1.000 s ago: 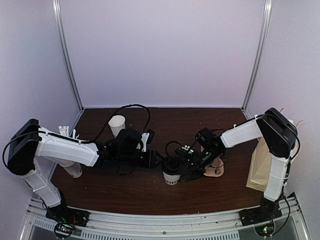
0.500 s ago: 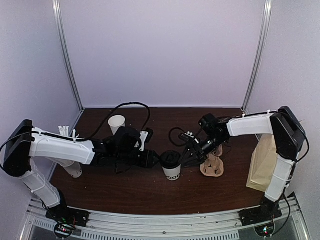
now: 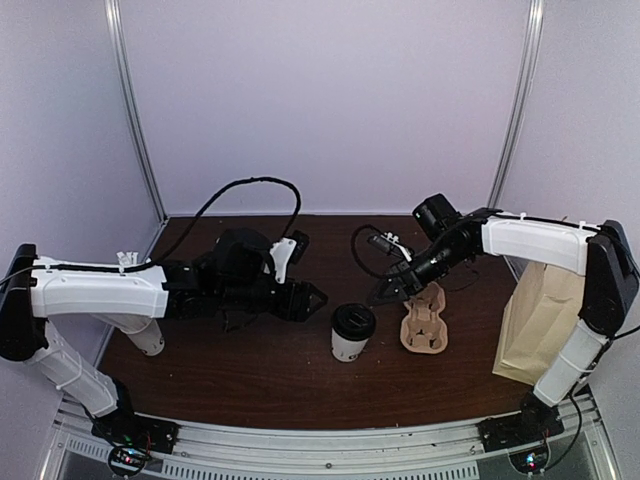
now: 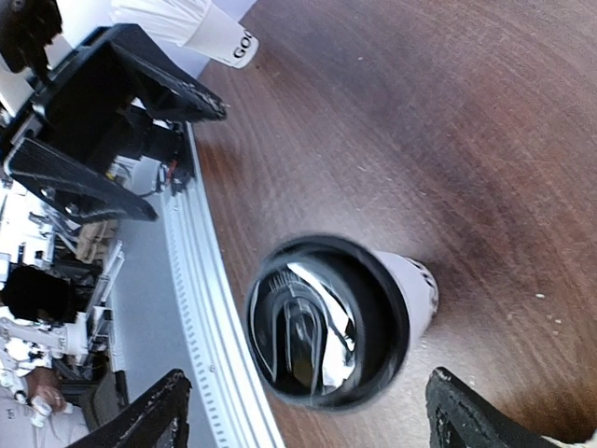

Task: Pack the takeout coffee

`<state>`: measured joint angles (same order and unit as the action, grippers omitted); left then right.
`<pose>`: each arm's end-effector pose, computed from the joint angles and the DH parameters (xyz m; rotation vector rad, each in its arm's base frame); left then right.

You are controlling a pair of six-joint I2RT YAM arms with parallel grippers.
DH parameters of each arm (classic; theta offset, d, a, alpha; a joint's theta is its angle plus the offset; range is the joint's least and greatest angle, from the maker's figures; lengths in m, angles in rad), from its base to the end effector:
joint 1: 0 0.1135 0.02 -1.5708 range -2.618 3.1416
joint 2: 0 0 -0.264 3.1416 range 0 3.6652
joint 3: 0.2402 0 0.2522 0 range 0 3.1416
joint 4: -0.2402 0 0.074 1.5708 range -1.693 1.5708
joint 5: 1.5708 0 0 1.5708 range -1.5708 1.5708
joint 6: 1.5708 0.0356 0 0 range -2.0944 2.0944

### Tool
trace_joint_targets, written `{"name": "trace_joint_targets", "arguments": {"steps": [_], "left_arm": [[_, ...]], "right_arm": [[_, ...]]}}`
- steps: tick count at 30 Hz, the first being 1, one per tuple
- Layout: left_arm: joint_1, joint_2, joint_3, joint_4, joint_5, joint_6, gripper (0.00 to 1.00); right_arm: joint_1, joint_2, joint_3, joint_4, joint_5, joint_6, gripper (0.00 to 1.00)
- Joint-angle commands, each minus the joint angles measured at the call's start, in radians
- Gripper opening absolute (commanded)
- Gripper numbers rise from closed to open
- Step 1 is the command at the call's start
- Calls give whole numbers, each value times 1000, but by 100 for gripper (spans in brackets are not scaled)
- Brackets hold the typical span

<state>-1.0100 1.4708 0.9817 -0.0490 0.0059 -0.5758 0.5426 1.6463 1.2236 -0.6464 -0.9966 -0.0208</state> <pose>0.1765 -0.2814 0.2579 0.4902 2.2046 -0.9181 0.2696 0.1974 0.2491 -1.0414 2.3306 1.4962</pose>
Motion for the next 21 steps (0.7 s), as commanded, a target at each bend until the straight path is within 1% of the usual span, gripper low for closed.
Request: {"name": "trace_joint_targets", "arguments": {"steps": [1, 4, 10, 13, 21], "left_arm": [[-2, -64, -29, -20, -45, 40, 63], [-2, -103, -57, -39, -89, 46, 65], [-2, -160, -84, -84, -179, 51, 66], [-1, -181, -99, -93, -203, 51, 67], [-2, -205, -129, -100, -212, 25, 67]], "right_arm": [[31, -34, 78, -157, 179, -221, 90], [76, -65, 90, -170, 346, -297, 99], [193, -47, 129, -197, 521, -384, 100], [243, -8, 152, -205, 562, -403, 100], [274, 103, 244, -220, 576, -387, 100]]}}
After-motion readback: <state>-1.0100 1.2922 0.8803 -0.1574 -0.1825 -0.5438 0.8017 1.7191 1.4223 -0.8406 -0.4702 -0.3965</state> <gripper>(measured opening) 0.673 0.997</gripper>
